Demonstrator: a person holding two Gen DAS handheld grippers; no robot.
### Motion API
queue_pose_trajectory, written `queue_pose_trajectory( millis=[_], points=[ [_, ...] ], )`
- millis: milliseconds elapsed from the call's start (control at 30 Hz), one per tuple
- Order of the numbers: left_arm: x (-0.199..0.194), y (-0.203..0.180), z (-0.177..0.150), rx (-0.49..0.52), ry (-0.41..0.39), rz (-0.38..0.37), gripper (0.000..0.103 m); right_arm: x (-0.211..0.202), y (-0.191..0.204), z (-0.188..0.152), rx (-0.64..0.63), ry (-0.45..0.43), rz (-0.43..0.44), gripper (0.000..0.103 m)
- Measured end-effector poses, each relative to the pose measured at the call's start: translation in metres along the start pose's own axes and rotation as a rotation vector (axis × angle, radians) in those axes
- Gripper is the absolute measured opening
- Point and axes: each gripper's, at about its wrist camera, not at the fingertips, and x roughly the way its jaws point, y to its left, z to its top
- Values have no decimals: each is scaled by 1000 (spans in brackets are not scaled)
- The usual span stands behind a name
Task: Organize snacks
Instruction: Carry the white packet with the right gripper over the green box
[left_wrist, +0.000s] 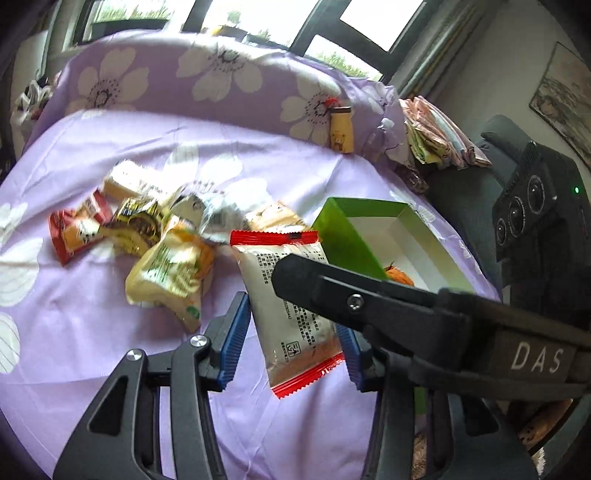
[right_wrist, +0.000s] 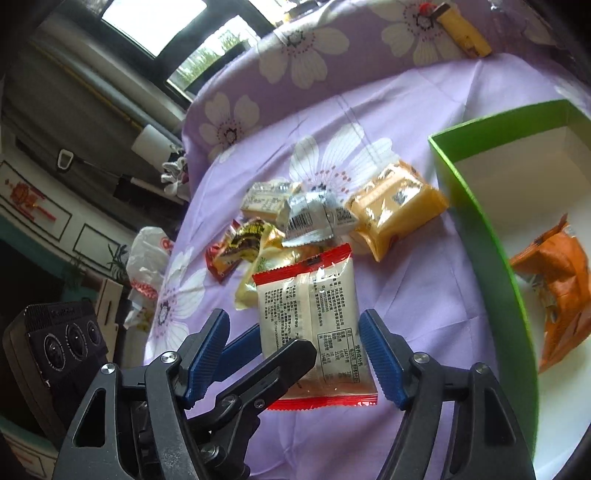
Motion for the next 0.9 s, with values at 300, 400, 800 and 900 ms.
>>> queue_pose_trajectory(
  millis=[300,400,800,900],
  points=[
    [12,-50,20,144,-51,-63,45,-62,-17,7,17,-210,-63,75],
    [17,-63,21,168,-57,-103,45,-74,-32,9,55,-241,-70,75],
    [54,-122,25,249,15,-224,45,-111,-94,11,239,-338,-97,75],
    [67,-131,22,246,55,-245,45,-115,-110,9,289,-342,-119,75]
  ],
)
